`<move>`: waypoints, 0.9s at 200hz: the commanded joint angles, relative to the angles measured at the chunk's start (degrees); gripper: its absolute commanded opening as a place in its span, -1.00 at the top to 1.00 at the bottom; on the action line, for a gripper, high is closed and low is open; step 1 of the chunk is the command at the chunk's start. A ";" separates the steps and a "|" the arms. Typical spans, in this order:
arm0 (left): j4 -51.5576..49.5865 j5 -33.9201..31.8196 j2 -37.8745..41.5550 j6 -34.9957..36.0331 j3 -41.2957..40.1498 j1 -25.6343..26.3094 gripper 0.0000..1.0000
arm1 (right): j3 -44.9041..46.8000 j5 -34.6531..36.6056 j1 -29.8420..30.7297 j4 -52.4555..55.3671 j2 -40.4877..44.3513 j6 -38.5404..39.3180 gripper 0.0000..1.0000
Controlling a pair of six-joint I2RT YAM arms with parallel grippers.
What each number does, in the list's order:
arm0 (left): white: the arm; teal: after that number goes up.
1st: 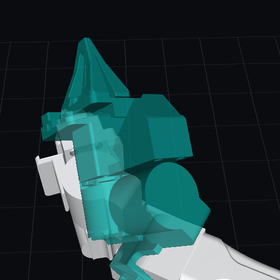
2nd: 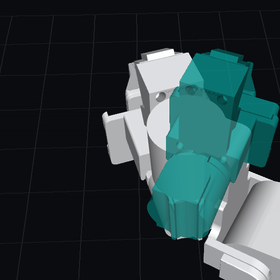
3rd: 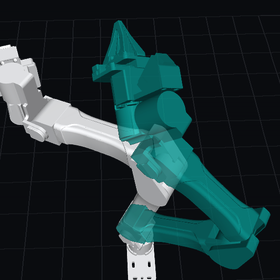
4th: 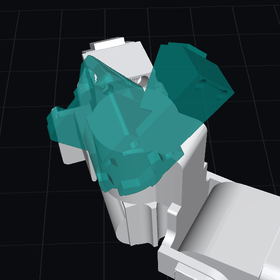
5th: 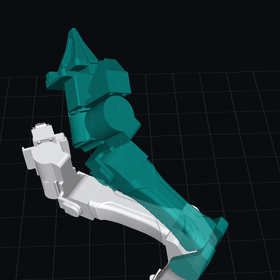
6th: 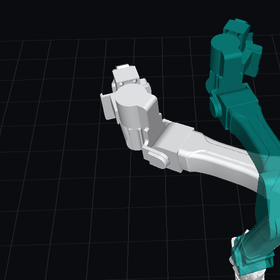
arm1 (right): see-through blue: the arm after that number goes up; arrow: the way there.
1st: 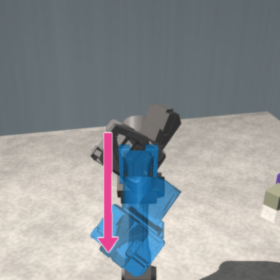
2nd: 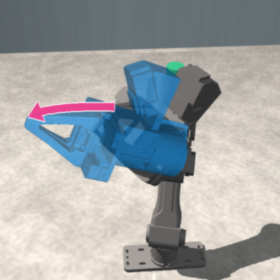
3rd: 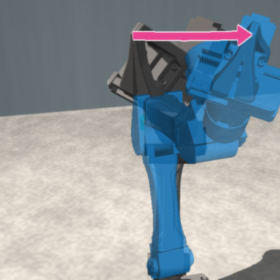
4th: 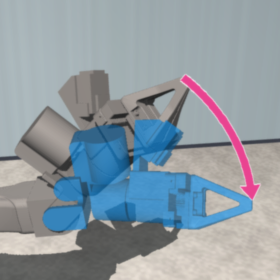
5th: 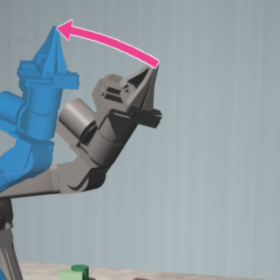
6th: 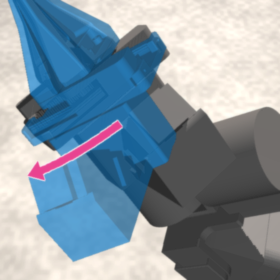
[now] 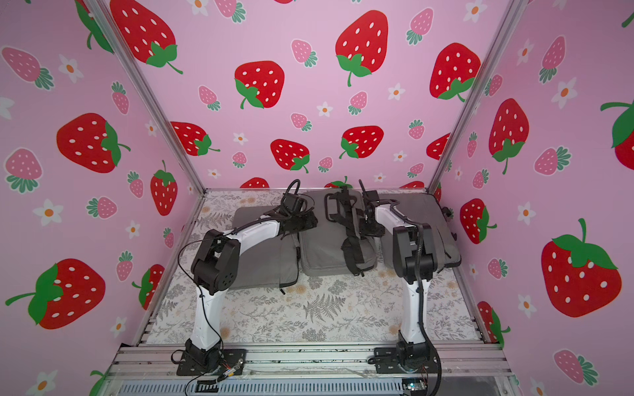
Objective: Put the mouse into the laptop bag
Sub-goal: Adjust the zippered laptop bag at the center of the board.
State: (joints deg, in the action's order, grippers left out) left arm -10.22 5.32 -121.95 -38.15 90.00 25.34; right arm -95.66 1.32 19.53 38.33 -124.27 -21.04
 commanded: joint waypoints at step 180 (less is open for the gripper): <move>-10.03 0.38 22.65 -0.17 -11.57 1.92 -0.63 | -2.68 22.46 -3.09 11.11 1.36 7.62 -0.23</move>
State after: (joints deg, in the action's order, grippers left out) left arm -16.19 8.03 -104.29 -37.82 78.70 28.23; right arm -96.60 20.14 15.35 46.81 -118.37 -15.81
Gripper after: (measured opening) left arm 0.808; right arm 0.595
